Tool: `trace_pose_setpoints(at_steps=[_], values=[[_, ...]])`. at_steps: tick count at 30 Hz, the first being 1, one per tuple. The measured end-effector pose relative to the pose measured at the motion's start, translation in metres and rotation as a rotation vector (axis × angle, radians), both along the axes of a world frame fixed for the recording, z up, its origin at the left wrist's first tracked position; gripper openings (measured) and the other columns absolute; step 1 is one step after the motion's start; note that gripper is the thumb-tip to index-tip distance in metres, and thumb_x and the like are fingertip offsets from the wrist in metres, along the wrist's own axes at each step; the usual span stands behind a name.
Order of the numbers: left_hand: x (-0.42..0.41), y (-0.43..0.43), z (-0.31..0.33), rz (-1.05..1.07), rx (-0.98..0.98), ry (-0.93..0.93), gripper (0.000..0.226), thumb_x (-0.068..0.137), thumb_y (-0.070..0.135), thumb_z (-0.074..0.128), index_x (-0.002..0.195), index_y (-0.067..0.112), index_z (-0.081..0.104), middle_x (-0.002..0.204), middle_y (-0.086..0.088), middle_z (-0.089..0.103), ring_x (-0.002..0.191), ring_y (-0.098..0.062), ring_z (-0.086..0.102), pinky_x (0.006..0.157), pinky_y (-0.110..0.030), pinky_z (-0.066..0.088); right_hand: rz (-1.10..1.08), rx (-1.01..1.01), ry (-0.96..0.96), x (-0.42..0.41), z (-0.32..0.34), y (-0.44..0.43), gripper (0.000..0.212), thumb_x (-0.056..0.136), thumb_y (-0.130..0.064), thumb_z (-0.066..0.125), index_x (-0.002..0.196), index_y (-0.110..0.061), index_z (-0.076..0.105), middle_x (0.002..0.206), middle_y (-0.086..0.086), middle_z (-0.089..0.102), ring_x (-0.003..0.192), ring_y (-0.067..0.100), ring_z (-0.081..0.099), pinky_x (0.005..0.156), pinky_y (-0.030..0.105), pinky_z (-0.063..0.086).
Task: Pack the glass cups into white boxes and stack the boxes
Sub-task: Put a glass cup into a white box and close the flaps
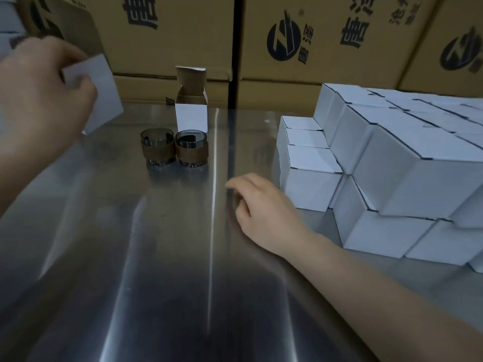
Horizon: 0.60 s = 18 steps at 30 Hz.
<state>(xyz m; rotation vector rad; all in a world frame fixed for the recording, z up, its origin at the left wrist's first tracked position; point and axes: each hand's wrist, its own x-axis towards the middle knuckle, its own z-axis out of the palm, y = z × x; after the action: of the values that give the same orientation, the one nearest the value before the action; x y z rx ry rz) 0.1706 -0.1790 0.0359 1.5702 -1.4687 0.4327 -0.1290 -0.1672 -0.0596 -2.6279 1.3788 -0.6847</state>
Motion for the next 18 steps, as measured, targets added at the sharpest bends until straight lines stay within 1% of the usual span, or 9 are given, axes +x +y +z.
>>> trace_pose_setpoints(at_steps=[2, 3, 4, 5, 6, 8, 11, 15, 18], values=[[-0.028, 0.017, 0.007, -0.030, -0.020, -0.004, 0.010, 0.078, 0.036, 0.043, 0.083, 0.036, 0.051, 0.067, 0.006, 0.054, 0.061, -0.030, 0.055, 0.049, -0.034, 0.040, 0.027, -0.052, -0.096, 0.000, 0.001, 0.004, 0.049, 0.093, -0.008, 0.046, 0.141, -0.018, 0.044, 0.136, 0.002, 0.049, 0.118, 0.022, 0.050, 0.088, 0.033, 0.044], [-0.039, 0.022, 0.005, -0.051, -0.011, -0.018, 0.015, 0.082, 0.036, 0.043, 0.092, 0.037, 0.055, 0.080, 0.000, 0.062, 0.074, -0.032, 0.061, 0.059, -0.042, 0.047, 0.037, -0.076, -0.146, 0.000, 0.002, 0.006, 0.052, 0.094, -0.011, 0.048, 0.144, -0.019, 0.039, 0.139, 0.001, 0.047, 0.119, 0.020, 0.050, 0.087, 0.032, 0.044], [-0.052, 0.029, 0.003, -0.049, 0.005, -0.009, 0.024, 0.086, 0.038, 0.044, 0.106, 0.038, 0.057, 0.098, -0.004, 0.066, 0.091, -0.032, 0.063, 0.077, -0.051, 0.052, 0.045, -0.089, -0.195, 0.001, 0.003, 0.008, 0.056, 0.094, -0.016, 0.050, 0.147, -0.021, 0.033, 0.142, 0.001, 0.044, 0.120, 0.019, 0.050, 0.088, 0.032, 0.045], [-0.064, 0.035, -0.001, -0.051, 0.015, -0.013, 0.031, 0.088, 0.039, 0.044, 0.116, 0.033, 0.057, 0.111, -0.005, 0.065, 0.103, -0.030, 0.061, 0.089, -0.056, 0.049, 0.058, -0.093, -0.245, 0.001, 0.003, 0.011, 0.060, 0.094, -0.021, 0.053, 0.149, -0.022, 0.028, 0.144, 0.000, 0.041, 0.123, 0.018, 0.048, 0.091, 0.035, 0.046], [-0.077, 0.044, -0.004, -0.066, 0.010, 0.000, 0.033, 0.089, 0.037, 0.046, 0.119, 0.028, 0.057, 0.115, -0.005, 0.063, 0.107, -0.029, 0.059, 0.094, -0.059, 0.047, 0.079, -0.100, -0.294, 0.002, 0.004, 0.013, 0.066, 0.092, -0.025, 0.056, 0.150, -0.021, 0.025, 0.146, 0.000, 0.038, 0.126, 0.018, 0.045, 0.095, 0.037, 0.047], [-0.104, 0.058, -0.009, -0.104, -0.021, 0.018, 0.029, 0.087, 0.027, 0.051, 0.113, 0.020, 0.062, 0.111, -0.009, 0.064, 0.104, -0.032, 0.058, 0.094, -0.060, 0.045, 0.136, -0.148, -0.396, 0.004, 0.005, 0.017, 0.077, 0.088, -0.031, 0.063, 0.151, -0.019, 0.020, 0.147, 0.003, 0.033, 0.129, 0.018, 0.043, 0.098, 0.033, 0.045], [-0.143, 0.071, -0.020, -0.144, 0.050, -0.004, 0.026, 0.086, 0.017, 0.057, 0.109, 0.013, 0.067, 0.106, -0.011, 0.066, 0.102, -0.033, 0.059, 0.098, -0.060, 0.040, 0.171, -0.205, -0.536, 0.007, 0.006, 0.020, 0.092, 0.081, -0.038, 0.068, 0.152, -0.022, 0.014, 0.151, 0.005, 0.027, 0.138, 0.017, 0.033, 0.105, 0.022, 0.035], [-0.174, 0.073, -0.039, -0.179, 0.143, 0.026, 0.025, 0.090, 0.014, 0.058, 0.114, 0.014, 0.066, 0.106, -0.003, 0.064, 0.102, -0.025, 0.059, 0.106, -0.061, 0.031, 0.187, -0.150, -0.638, 0.005, 0.006, 0.019, 0.097, 0.074, -0.042, 0.069, 0.150, -0.037, 0.009, 0.154, -0.001, 0.022, 0.141, 0.020, 0.028, 0.113, 0.043, 0.035], [-0.187, 0.073, -0.049, -0.189, 0.170, 0.043, 0.023, 0.092, 0.013, 0.057, 0.113, 0.016, 0.067, 0.104, -0.002, 0.064, 0.100, -0.025, 0.060, 0.110, -0.062, 0.026, 0.193, -0.086, -0.625, 0.000, 0.005, 0.014, 0.097, 0.073, -0.039, 0.067, 0.151, -0.039, 0.009, 0.154, -0.001, 0.025, 0.142, 0.012, 0.025, 0.114, 0.039, 0.034]])
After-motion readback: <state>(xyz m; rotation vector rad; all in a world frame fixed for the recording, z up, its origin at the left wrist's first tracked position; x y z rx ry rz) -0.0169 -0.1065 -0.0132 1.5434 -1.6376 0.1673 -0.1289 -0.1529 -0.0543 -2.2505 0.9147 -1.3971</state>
